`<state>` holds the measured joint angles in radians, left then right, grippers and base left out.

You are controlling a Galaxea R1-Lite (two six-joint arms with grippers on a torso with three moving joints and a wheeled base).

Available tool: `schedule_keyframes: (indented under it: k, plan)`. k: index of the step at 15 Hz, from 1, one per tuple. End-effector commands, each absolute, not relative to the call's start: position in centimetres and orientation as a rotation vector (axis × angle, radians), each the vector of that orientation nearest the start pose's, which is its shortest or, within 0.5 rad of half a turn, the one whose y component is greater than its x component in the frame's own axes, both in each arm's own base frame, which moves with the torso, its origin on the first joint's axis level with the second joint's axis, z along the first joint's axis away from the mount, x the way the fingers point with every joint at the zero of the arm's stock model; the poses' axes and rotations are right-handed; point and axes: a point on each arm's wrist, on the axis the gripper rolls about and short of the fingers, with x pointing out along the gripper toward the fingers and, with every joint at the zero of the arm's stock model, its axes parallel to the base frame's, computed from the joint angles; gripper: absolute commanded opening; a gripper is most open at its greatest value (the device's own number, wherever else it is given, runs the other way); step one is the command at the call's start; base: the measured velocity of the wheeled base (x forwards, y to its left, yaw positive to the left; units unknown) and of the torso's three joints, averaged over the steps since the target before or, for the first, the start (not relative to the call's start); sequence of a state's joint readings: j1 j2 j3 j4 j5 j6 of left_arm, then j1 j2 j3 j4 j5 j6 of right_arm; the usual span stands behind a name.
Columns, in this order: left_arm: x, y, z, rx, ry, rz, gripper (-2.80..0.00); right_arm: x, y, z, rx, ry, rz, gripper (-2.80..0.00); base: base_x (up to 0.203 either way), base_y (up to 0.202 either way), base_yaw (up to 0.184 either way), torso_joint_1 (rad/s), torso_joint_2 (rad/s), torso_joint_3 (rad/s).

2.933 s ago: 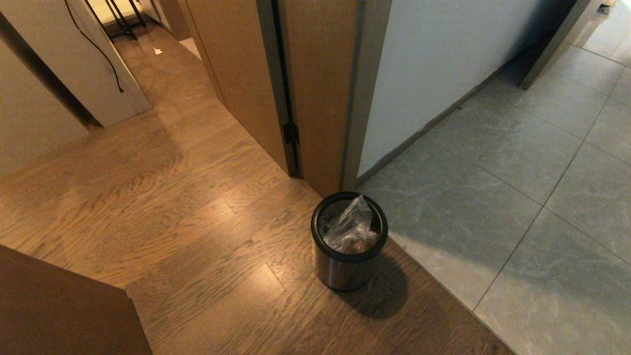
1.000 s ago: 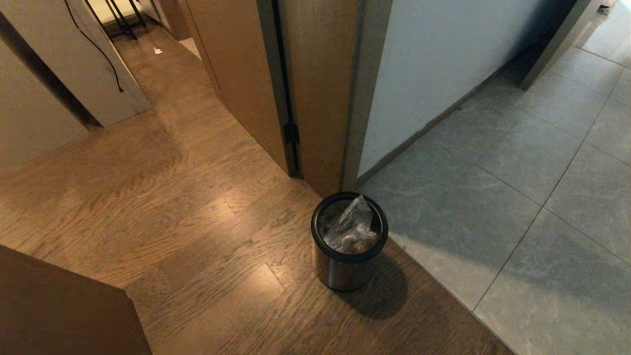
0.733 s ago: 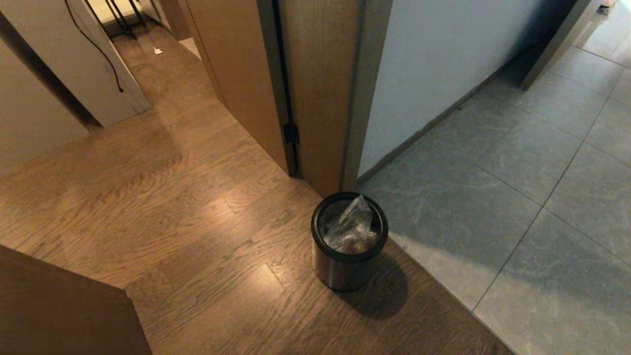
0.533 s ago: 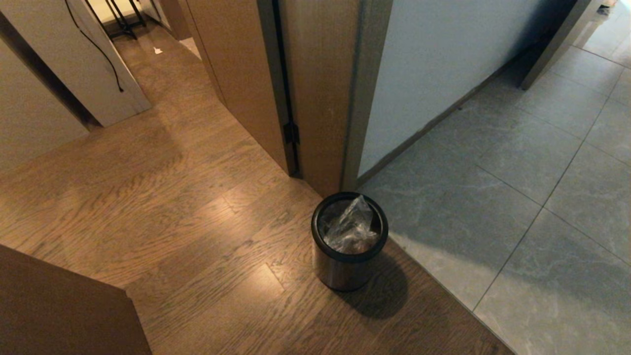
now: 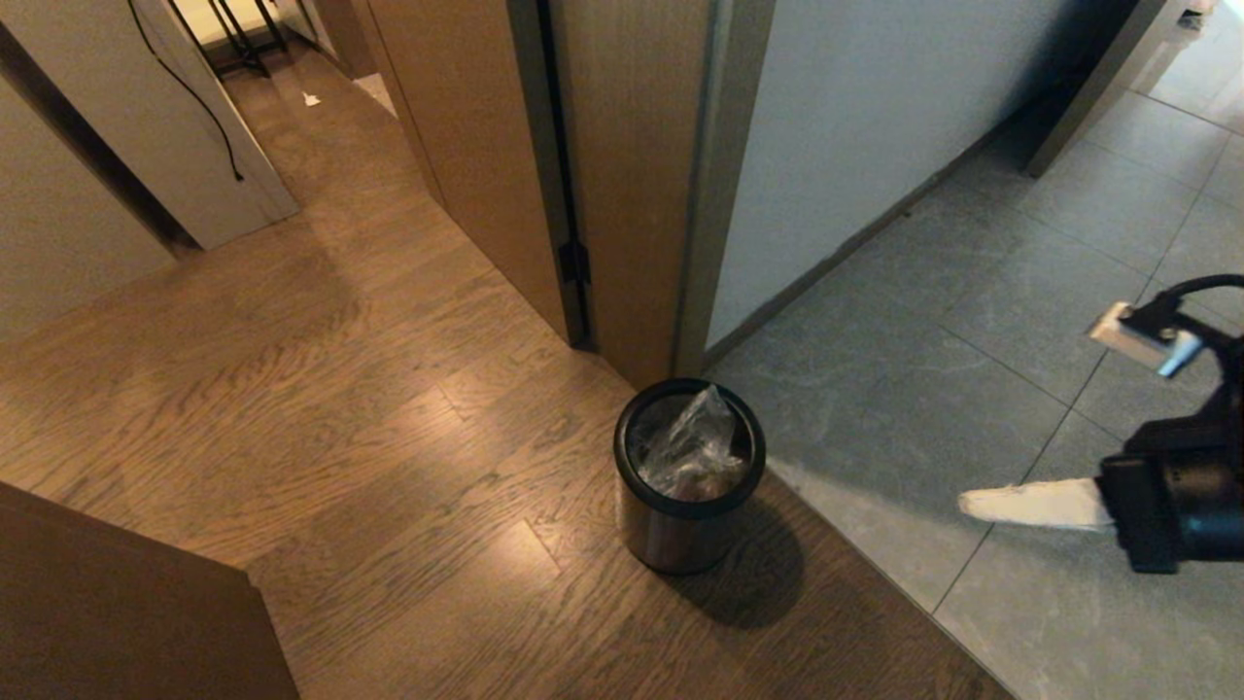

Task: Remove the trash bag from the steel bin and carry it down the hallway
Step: Place the outer trash can on the ground

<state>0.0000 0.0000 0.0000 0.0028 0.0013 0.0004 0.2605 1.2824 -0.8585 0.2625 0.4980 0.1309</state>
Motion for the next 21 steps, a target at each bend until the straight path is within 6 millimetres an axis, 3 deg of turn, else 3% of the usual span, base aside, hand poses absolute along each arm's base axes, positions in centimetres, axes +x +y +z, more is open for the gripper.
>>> schedule_keyframes:
  k: [1,4,7,10,14,16,21]
  plan:
    - [-2.3,0.0,7.5,0.000,0.003,0.002,-2.80,21.1,7.8,18.4,0.174,0.922,0.662,-2.80,0.000,0.000,0.000,0.000,0.00,0.000]
    - [-2.3,0.0,7.5,0.000,0.003,0.002,-2.80,24.1,10.4,15.0,0.041,0.972,0.631,-2.80,0.000,0.000,0.000,0.000,0.00,0.000]
    - [-2.3,0.0,7.5,0.000,0.003,0.002,-2.80,26.7,13.4,12.6,-0.114,0.858,0.468,-2.80,0.000,0.000,0.000,0.000,0.00,0.000]
    - [-2.3,0.0,7.5,0.000,0.003,0.003,-2.80,29.2,16.2,10.2,-0.164,0.789,0.407,-2.80,0.000,0.000,0.000,0.000,0.00,0.000]
    - [-2.3,0.0,7.5,0.000,0.003,0.002,-2.80,32.2,19.5,8.4,-0.159,0.682,0.432,-2.80,0.000,0.000,0.000,0.000,0.00,0.000]
    - [-2.3,0.0,7.5,0.000,0.003,0.002,-2.80,33.0,20.6,8.0,-0.131,0.595,0.452,-2.80,0.000,0.000,0.000,0.000,0.00,0.000]
    - [-2.3,0.0,7.5,0.000,0.003,0.002,-2.80,32.7,20.4,6.9,-0.152,0.626,0.466,-2.80,0.000,0.000,0.000,0.000,0.00,0.000]
